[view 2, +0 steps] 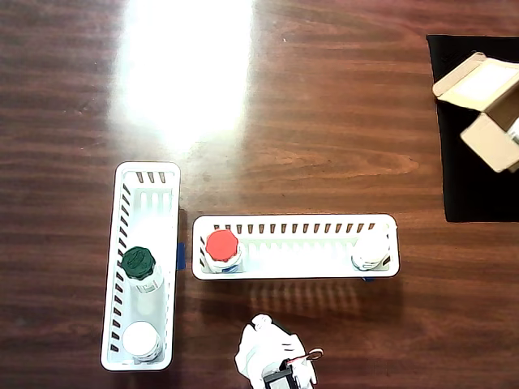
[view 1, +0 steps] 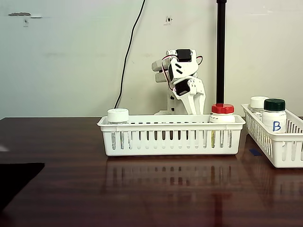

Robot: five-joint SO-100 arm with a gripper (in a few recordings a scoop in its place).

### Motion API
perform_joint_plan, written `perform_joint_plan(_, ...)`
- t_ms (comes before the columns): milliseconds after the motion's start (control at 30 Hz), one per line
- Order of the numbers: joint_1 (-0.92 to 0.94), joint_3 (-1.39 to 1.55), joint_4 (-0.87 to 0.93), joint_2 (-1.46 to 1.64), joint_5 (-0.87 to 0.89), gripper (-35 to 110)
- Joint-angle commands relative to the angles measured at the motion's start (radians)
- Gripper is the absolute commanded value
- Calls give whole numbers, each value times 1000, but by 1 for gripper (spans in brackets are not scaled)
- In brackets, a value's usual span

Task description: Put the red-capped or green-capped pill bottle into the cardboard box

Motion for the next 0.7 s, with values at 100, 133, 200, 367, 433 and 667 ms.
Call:
perform_joint_plan(100, -54, 2, -12, 86, -69, 2)
perform_joint_plan(133, -54, 2, -12, 86, -78, 2)
perform_joint_plan(200, -54, 2, -12, 86, -92, 2)
perform_joint_plan(367, -54, 2, -12, 86, -114, 2)
perform_joint_plan(433, -54, 2, -12, 86, -121, 2)
perform_joint_plan(667, -54, 2, -12, 86, -141, 2)
